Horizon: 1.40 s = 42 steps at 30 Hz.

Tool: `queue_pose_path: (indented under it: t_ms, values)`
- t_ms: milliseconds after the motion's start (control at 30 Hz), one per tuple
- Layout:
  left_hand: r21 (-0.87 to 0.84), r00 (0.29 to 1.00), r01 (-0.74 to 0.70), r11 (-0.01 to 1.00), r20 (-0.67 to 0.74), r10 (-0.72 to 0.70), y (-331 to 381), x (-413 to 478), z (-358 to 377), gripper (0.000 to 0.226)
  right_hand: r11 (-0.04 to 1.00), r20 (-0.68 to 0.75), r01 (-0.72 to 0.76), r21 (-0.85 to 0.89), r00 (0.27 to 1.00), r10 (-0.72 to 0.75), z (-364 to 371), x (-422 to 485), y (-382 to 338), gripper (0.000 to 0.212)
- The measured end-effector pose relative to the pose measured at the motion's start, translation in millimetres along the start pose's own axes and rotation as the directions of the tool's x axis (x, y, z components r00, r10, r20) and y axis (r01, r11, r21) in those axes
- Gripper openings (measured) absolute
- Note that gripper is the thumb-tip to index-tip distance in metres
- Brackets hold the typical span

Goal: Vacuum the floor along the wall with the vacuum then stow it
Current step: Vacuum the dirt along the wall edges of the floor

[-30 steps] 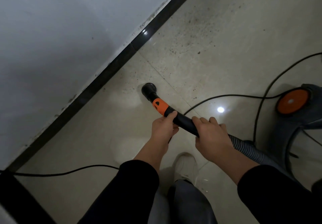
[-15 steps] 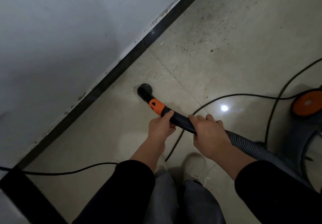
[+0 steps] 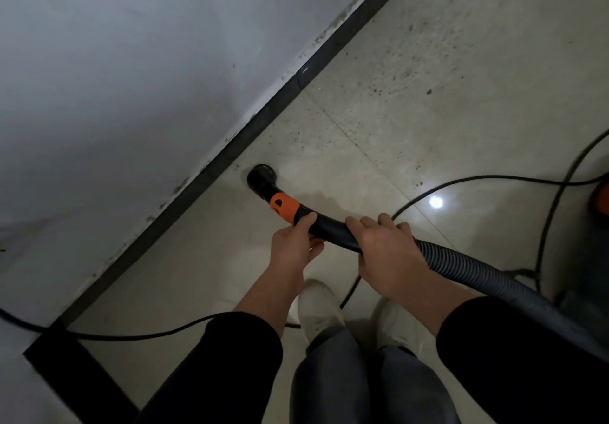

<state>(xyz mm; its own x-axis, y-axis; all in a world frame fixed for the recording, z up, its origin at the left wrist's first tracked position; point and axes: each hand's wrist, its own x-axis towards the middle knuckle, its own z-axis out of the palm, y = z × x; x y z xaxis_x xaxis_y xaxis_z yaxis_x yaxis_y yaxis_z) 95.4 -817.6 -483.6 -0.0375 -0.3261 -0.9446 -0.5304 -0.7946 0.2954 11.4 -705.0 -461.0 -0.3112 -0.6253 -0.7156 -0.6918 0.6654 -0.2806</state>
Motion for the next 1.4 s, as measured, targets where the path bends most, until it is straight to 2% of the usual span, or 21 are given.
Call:
queue_pose_path:
  t_ms: [533, 767, 1000, 1400]
  values:
    - [-0.107, 0.997, -0.006, 0.994, -0.074, -0.002, 19, 20, -41, 0.016, 0.994, -0.078, 0.086, -0.072, 0.993, -0.092, -1, 34, -44, 0.054]
    - [-0.159, 0.997, 0.009, 0.987, -0.078, -0.022, 18, 25, -38, 0.032, 0.980, -0.089, 0.111, -0.166, 0.988, -0.127, -6, 36, -45, 0.053]
    - [-0.175, 0.997, 0.006, 0.985, -0.070, -0.019, 24, 24, -24, 0.027, 0.983, -0.100, 0.085, -0.161, 0.990, -0.102, -14, 35, -35, 0.052]
    - [-0.104, 0.999, -0.018, 0.994, -0.042, 0.014, 43, 22, 16, 0.021, 0.993, -0.131, 0.015, -0.118, 0.991, -0.030, -34, 35, -5, 0.054]
